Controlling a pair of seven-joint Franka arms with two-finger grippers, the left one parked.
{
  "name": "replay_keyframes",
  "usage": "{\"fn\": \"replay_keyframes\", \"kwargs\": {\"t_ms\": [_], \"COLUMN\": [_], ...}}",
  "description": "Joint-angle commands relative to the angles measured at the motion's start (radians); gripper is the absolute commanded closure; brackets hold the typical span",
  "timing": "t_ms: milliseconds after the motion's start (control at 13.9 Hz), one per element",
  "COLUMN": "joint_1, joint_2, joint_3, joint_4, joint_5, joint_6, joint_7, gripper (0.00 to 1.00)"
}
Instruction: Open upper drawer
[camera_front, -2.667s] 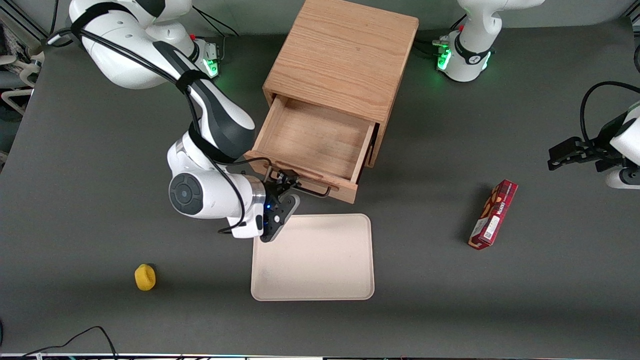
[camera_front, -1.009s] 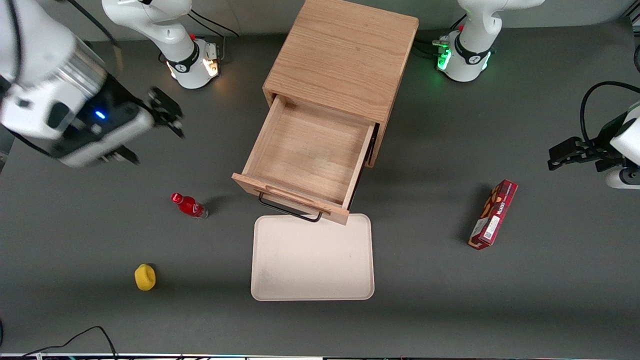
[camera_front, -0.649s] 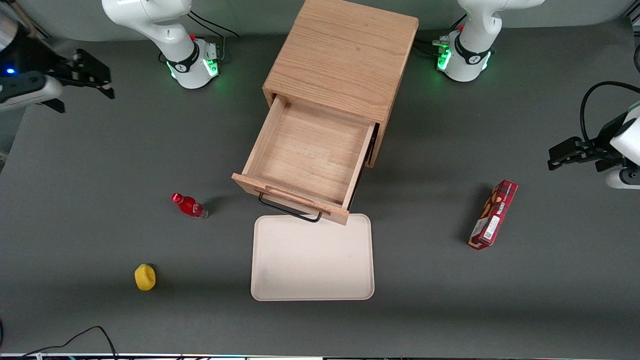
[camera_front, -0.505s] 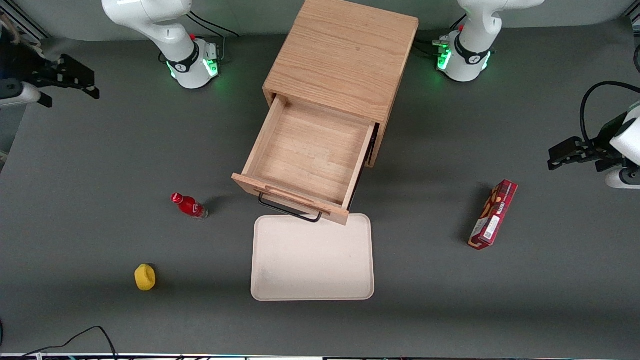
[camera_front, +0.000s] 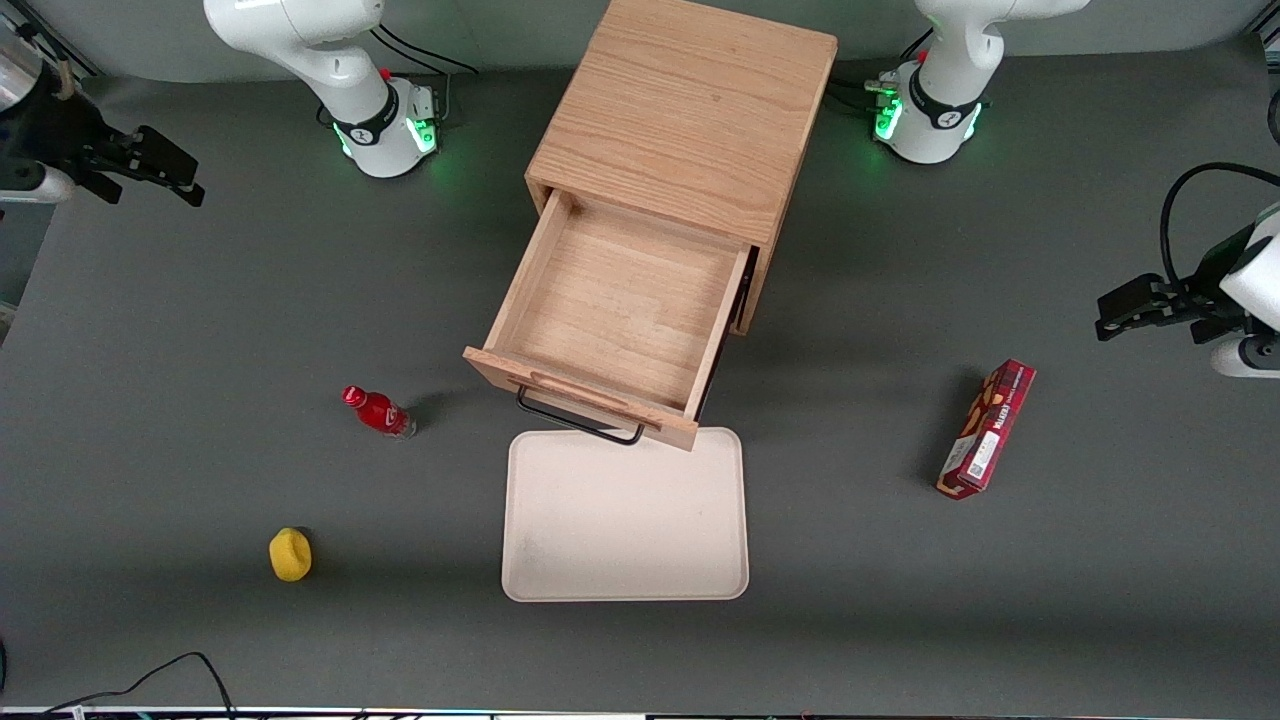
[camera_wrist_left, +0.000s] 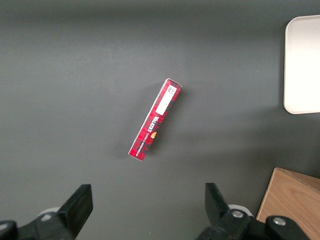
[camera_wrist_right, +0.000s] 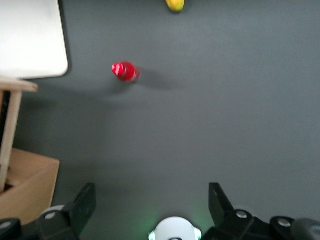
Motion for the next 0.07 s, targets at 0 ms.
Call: {"fn": "replay_keyframes", "kwargs": {"t_ms": [0], "joint_1": [0.006], "joint_2": [0.058], "joint_3": [-0.004], "joint_4": [0.08], "joint_5": [-0.015], "joint_6": [-0.011], "joint_7": [0.031], "gripper": [0.0]}}
